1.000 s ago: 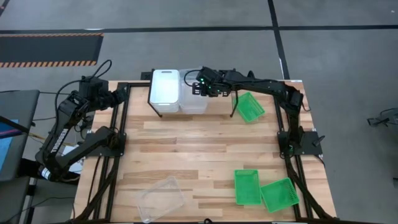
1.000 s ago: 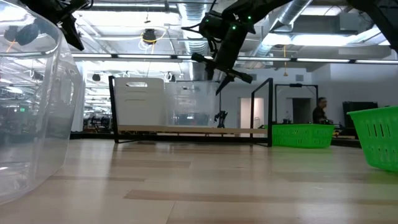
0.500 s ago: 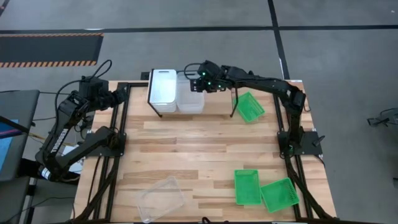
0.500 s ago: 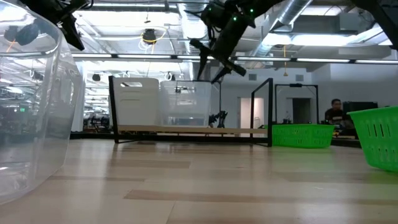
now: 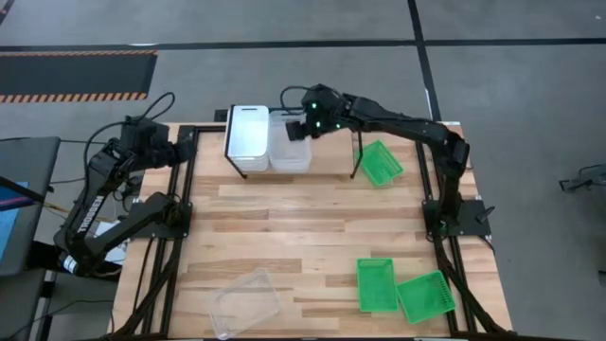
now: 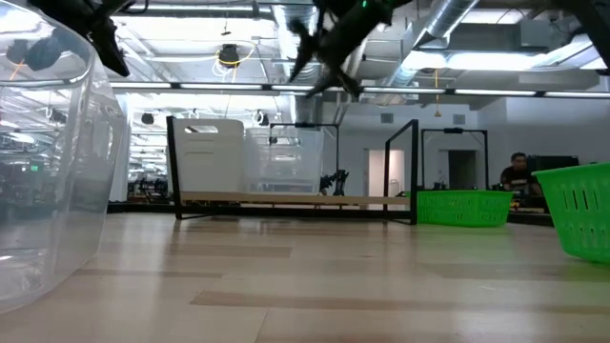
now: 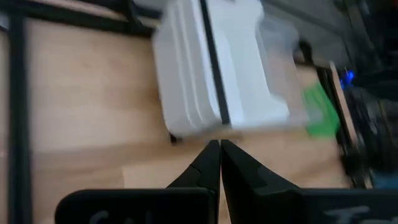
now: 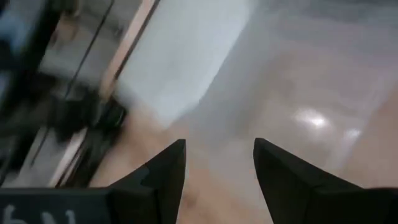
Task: Stack baskets on shelf by color
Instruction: Stack the transparent bin on top of the transparent bins on the shelf
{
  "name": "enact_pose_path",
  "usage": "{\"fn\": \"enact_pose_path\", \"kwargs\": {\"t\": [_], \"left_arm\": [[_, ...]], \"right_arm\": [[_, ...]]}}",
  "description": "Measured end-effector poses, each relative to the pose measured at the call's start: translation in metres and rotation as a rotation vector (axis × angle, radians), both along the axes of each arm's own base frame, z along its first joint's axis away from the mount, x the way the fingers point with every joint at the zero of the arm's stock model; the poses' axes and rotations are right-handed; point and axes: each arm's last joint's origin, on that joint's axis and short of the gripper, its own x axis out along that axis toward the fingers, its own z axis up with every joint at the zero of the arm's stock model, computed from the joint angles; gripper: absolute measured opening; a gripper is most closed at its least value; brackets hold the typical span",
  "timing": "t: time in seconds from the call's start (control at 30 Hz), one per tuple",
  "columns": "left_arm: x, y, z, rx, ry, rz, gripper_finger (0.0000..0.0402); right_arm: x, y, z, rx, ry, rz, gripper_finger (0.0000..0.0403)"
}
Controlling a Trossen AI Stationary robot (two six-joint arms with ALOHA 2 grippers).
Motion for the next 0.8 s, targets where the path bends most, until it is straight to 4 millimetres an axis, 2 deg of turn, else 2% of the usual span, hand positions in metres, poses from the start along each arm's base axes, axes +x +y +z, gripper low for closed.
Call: {"fn": "enact_pose_path", "kwargs": {"t": [0.23, 0.4, 0.6, 0.8], "left_arm": [[0.001, -0.013, -0.006, -0.148, -0.063, -0.210, 0.0000], [0.001, -0.024, -0.009, -0.266, -0.090, -0.289, 0.0000], [0.002, -0.031, -0.005, -0.306, -0.165, -0.297, 0.0000], [0.011, -0.031, 0.009, -0.282, -0.323, -0.329, 0.0000]], "right_arm": [[-0.005, 0.064, 0.001, 0.002, 0.162, 0.219, 0.0200], [-0.024, 0.101, 0.012, 0.011, 0.265, 0.313, 0.0194], [-0.060, 0.130, 0.038, -0.084, 0.344, 0.312, 0.0186], [-0.088, 0.148, 0.064, -0.170, 0.292, 0.298, 0.0179]]}}
